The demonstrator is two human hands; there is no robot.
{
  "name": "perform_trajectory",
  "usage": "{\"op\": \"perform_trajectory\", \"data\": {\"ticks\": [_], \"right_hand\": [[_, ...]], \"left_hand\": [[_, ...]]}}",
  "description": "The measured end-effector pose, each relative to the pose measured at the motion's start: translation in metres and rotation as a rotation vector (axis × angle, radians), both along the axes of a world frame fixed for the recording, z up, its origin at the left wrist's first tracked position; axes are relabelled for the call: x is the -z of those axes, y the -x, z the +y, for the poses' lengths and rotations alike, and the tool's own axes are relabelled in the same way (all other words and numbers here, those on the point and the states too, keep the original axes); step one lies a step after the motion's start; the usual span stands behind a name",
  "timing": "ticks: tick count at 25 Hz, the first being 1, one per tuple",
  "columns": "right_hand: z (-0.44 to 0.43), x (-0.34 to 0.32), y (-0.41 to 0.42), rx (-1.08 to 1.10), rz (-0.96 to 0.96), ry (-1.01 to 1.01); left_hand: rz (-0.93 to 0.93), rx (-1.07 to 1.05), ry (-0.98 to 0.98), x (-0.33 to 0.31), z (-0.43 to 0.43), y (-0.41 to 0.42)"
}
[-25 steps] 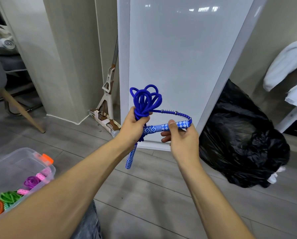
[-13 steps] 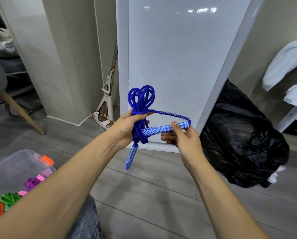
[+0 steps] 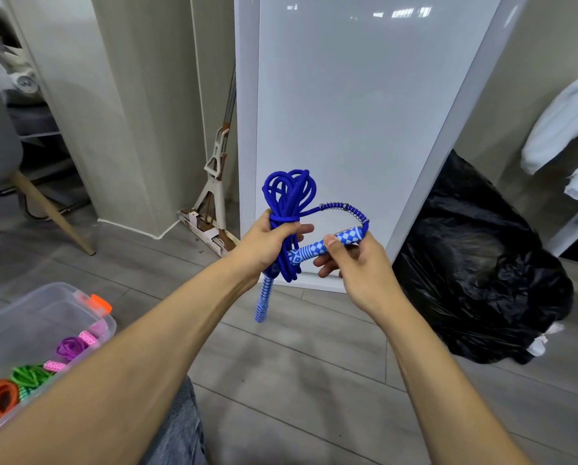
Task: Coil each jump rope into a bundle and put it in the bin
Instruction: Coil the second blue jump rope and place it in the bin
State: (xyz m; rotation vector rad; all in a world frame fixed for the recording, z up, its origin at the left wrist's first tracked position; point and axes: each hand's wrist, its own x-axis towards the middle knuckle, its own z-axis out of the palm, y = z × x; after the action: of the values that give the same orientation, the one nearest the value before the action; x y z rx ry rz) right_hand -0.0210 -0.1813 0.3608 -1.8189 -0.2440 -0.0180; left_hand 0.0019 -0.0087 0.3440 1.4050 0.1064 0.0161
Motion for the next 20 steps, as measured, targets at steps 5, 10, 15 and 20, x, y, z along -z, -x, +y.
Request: {"op": "perform_trajectory", "data": {"ticks": [5,10,15,20], "right_hand": [[-0.002,0.008,-0.002,-0.159,-0.029,0.274],[0.009,0.011,0.005,-0.061,0.103,0.163],[0.030,0.037,0.013,-0.038,0.156,0.399],[0.041,0.053,0.011,0.010,-0.016,0.717]], "left_hand": [[0.021,0.091,0.199,0.001,-0.018,0.005],[0.016,-0.031,0.405,-0.003,-0.020,-0.001],[0.057,-0.145,0.604,-0.009,-0.012,-0.005],[0.089,-0.201,0.613,-0.016,-0.005,-0.006]]}}
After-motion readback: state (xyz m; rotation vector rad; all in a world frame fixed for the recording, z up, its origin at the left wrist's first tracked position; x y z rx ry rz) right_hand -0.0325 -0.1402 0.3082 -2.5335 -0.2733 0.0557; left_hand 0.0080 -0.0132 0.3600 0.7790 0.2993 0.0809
